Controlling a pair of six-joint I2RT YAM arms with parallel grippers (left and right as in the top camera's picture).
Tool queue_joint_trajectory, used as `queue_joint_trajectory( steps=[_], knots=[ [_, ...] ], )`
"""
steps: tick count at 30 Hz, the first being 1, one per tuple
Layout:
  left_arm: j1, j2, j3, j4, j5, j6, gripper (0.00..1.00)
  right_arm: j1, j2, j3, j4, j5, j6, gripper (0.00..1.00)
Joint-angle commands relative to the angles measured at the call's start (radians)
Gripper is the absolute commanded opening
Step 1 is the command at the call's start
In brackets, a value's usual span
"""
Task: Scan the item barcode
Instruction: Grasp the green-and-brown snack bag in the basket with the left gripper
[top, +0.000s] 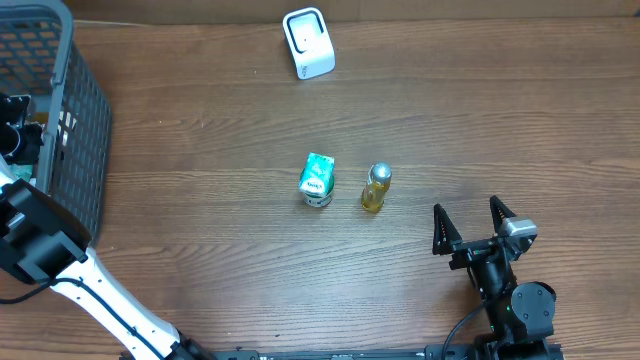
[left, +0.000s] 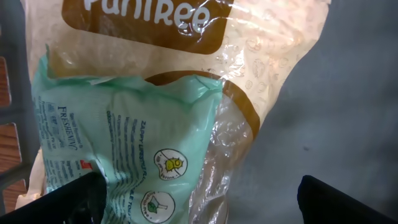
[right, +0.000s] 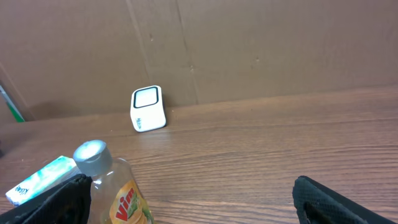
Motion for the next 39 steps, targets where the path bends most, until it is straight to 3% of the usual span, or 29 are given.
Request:
queue_joint_trajectory(
  steps=[1, 9, 27, 39],
  knots=[
    [0.006, 0.062, -0.008, -0.013, 0.038, 0.018, 0.99, -0.005, -0.008, -0.010, 0.002, 0.005, 0.004, 1.00],
    [0.003, 0.087, -0.008, -0.021, 0.032, 0.000, 1.00, -0.005, -0.008, -0.010, 0.002, 0.005, 0.004, 1.00],
    [-0.048, -0.018, 0.106, -0.020, -0.247, -0.124, 1.00, -0.005, -0.008, -0.010, 0.002, 0.005, 0.004, 1.00],
    [-0.044, -0.014, 0.068, -0.017, -0.164, -0.144, 0.99, -0.005, -0.008, -0.010, 0.002, 0.005, 0.004, 1.00]
  ],
)
